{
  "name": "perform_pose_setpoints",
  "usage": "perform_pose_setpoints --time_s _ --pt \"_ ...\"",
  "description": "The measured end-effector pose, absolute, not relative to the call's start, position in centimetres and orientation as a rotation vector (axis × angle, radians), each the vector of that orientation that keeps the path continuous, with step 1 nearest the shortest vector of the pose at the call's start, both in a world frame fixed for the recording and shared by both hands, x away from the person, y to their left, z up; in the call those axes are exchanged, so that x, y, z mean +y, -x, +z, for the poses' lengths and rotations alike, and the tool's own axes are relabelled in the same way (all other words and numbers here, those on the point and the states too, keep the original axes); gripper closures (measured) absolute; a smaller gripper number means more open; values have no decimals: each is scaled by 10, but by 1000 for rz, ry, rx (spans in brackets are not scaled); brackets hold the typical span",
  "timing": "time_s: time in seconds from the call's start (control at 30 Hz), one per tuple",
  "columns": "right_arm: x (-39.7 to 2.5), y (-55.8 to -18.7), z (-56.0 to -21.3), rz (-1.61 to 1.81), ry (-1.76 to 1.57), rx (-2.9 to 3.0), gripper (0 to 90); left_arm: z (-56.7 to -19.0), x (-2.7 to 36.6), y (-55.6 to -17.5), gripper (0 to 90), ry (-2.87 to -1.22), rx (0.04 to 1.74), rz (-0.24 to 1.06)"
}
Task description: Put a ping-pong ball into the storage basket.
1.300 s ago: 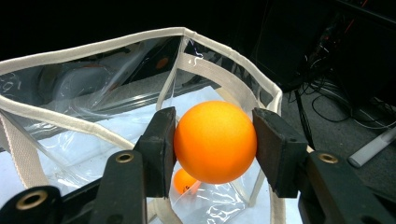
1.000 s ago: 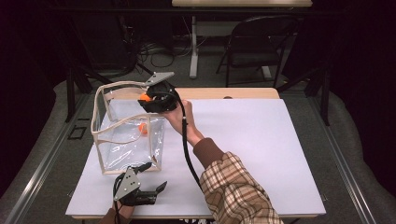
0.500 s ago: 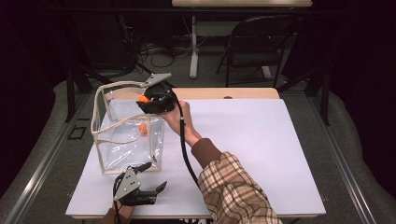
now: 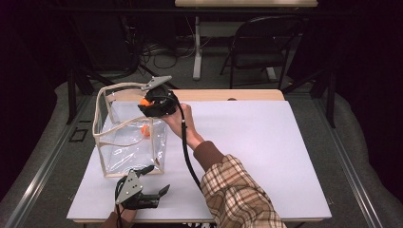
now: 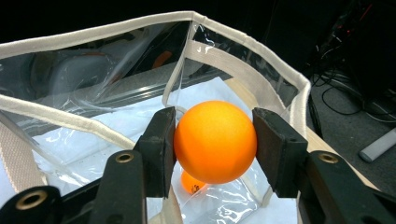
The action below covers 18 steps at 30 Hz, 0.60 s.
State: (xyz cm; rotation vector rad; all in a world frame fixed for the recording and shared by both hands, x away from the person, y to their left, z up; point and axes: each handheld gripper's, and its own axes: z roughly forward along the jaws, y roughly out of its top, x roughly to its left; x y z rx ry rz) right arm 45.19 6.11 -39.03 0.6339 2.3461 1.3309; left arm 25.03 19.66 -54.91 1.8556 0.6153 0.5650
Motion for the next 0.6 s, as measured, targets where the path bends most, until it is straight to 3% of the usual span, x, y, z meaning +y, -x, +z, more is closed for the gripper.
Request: perform_pose_setpoints --time_s 0.6 --pt "70 -454 -395 1311 -638 2369 507 -549 197 -250 160 -1854 615 565"
